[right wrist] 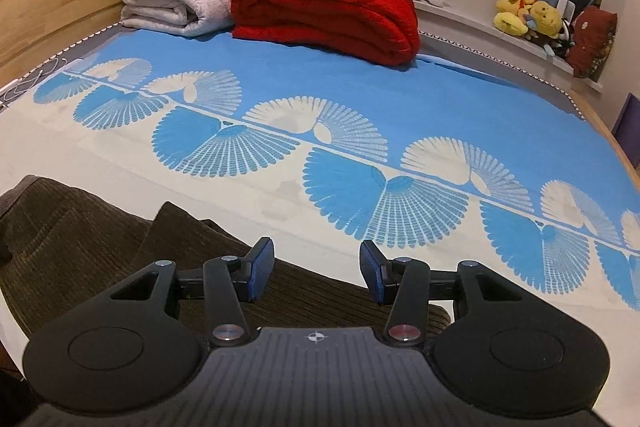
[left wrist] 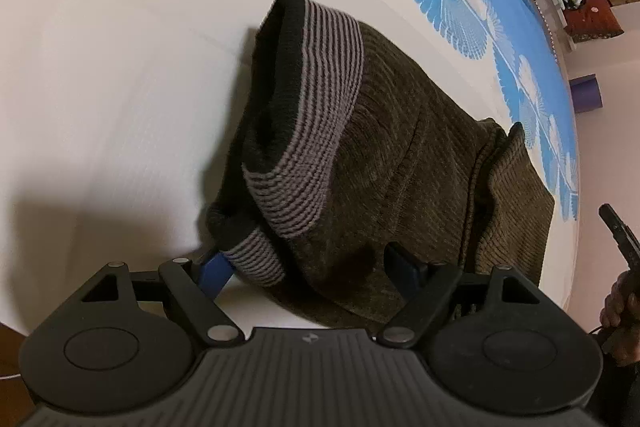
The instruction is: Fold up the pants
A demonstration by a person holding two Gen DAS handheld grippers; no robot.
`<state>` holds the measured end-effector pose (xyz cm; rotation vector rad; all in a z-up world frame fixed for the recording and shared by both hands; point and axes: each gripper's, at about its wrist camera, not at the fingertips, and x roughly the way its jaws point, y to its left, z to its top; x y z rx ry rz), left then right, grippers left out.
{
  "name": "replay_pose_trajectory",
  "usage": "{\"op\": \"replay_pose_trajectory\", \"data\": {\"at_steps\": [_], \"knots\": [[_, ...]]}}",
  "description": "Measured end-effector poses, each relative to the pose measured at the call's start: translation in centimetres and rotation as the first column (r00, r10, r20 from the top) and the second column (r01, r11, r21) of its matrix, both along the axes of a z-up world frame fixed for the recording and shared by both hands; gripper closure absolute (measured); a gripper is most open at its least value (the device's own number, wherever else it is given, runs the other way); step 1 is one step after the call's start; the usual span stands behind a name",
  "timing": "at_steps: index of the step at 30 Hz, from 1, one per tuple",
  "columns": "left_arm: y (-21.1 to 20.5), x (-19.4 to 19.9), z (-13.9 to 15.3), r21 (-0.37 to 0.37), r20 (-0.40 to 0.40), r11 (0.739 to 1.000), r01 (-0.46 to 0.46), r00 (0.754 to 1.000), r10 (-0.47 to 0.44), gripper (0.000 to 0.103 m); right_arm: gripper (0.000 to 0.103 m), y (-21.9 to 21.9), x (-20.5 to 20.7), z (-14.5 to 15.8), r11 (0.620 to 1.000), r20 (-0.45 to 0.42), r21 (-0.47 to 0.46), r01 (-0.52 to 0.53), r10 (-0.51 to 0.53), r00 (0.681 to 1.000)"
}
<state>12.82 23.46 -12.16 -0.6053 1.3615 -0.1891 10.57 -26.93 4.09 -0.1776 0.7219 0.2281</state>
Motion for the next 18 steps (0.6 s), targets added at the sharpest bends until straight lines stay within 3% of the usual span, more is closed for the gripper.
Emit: {"op": "replay_pose_trajectory", "data": {"at_steps": [11,13,15,18], "knots": [[-0.8,0.6,0.1,0.024,-0.004,0.999,-0.022,1.0,0.023,0.016,0.053,-1.0,-0.6,-0.1,1.0,0.001,-0.016,0.005,-0.005,1.0],[-0.9,0.7,0.2,0.06,-0.006,0.998,-0.025,1.0,0.025,0.024,0.053,-1.2,-0.7,0.0,1.0,0.002,-0.016,0.006,-0.006,1.0],[-1.0,0.7,0.6,0.118,-0.012,0.992,-0.034,0.999,0.036,0.048,0.053,-1.3,-0.8,0.0,1.0,0.004,-0.017,0.004,-0.004,1.0],[-1.1,0.6,1.9,0.154,0.005,0.988,-0.027,1.0,0.027,0.067,0.053,-1.3,-1.0,-0.1,1.0,0.004,-0.026,-0.001,0.001,1.0]]}}
